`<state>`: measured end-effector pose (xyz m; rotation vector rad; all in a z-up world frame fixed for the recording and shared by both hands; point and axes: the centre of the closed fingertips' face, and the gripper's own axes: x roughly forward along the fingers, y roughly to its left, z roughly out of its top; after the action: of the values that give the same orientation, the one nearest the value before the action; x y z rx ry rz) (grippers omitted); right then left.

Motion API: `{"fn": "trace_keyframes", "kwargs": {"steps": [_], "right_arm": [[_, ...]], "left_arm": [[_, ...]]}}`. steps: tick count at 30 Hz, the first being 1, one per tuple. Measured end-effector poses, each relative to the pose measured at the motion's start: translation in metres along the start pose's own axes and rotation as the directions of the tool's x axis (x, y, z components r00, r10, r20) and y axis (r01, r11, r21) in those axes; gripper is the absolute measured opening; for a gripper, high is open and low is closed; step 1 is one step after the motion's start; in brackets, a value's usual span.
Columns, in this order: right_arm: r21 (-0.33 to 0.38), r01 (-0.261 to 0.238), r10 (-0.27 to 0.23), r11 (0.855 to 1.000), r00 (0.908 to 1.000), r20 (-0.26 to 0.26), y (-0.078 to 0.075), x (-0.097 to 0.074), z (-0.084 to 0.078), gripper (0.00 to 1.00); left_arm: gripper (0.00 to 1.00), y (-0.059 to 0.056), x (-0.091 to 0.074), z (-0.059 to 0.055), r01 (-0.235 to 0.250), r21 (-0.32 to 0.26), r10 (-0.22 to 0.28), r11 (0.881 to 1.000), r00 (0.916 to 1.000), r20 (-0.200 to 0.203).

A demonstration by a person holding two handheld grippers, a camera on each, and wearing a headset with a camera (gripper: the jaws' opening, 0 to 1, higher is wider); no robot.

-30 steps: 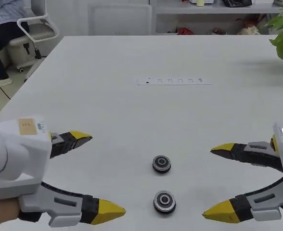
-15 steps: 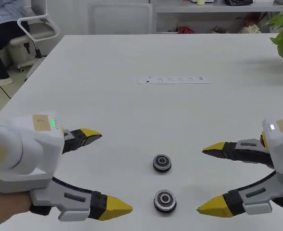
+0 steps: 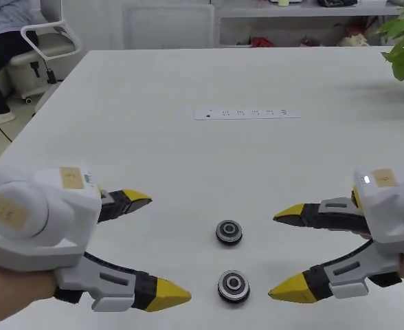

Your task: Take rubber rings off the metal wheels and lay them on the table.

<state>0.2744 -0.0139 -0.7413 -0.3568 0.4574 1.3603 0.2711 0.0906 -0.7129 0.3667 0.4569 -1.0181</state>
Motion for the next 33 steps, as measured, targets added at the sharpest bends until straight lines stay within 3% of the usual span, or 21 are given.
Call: {"fn": "trace_keyframes", "kwargs": {"steps": [7,33], "right_arm": [[-0.009,-0.026,0.026,1.0,0.9997,-0.005,-0.001,0.005,-0.004,0.64],[0.028,-0.098,0.099,0.995,0.9946,-0.031,0.003,0.024,-0.022,0.5]], "left_arm": [[0.87,-0.002,0.004,0.002,0.022,0.006,-0.022,1.0,0.9997,0.01],[0.72,-0.012,0.033,-0.006,0.121,0.001,-0.121,0.993,0.9927,-0.003]]}}
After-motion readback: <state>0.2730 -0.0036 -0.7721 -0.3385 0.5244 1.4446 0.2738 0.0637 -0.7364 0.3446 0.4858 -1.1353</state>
